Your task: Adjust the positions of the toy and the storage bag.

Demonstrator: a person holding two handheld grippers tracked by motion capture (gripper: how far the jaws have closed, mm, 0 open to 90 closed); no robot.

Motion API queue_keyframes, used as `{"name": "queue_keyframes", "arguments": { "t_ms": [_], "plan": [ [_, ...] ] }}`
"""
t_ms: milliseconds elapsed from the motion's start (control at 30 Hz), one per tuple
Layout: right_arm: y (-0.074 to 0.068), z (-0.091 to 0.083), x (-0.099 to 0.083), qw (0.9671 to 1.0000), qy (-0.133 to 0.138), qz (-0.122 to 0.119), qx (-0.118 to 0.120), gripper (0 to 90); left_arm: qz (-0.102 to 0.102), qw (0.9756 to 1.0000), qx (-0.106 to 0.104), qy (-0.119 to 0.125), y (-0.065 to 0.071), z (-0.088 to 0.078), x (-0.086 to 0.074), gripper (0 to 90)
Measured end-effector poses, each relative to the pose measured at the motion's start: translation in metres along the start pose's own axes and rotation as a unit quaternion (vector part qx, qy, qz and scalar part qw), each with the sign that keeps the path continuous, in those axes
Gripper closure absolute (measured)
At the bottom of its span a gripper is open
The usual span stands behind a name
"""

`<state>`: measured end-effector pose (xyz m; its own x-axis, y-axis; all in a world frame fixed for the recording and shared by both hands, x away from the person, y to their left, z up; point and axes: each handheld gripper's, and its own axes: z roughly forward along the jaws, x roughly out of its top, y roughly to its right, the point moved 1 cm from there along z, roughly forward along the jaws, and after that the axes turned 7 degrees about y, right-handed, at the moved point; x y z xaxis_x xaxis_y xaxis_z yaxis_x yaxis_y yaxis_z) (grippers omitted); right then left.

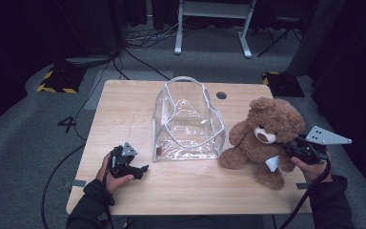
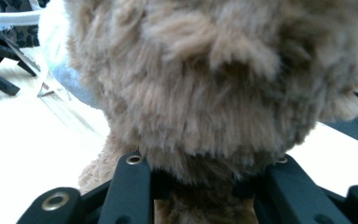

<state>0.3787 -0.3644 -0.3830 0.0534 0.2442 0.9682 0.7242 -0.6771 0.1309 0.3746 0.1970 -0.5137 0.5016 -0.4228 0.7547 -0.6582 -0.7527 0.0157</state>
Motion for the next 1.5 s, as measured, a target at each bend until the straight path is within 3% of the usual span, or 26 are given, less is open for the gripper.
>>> {"name": "queue_keyframes", "arguments": {
  "t_ms": [267, 767, 1267, 1500],
  "plan": [
    [0.003, -0.002, 0.009, 0.9999, 0.007, 0.002, -0.011, 68.0, -0.002, 0.9999, 0.003, 0.011, 0.0, 0.001, -0.002, 13.0],
    [0.017, -0.004, 0.047, 0.9979, 0.034, -0.005, -0.055, 68.2, -0.003, 0.9999, 0.003, 0.011, 0.0, 0.002, -0.001, 13.1],
    [0.022, 0.006, 0.079, 0.9959, 0.055, -0.01, -0.072, 68.9, -0.002, 0.9999, 0.001, 0.011, 0.0, 0.002, -0.001, 13.1],
    [0.02, 0.012, 0.102, 0.9949, 0.063, -0.017, -0.077, 69.6, -0.002, 0.9999, 0.001, 0.011, 0.0, 0.002, -0.001, 13.1]
  ]
}}
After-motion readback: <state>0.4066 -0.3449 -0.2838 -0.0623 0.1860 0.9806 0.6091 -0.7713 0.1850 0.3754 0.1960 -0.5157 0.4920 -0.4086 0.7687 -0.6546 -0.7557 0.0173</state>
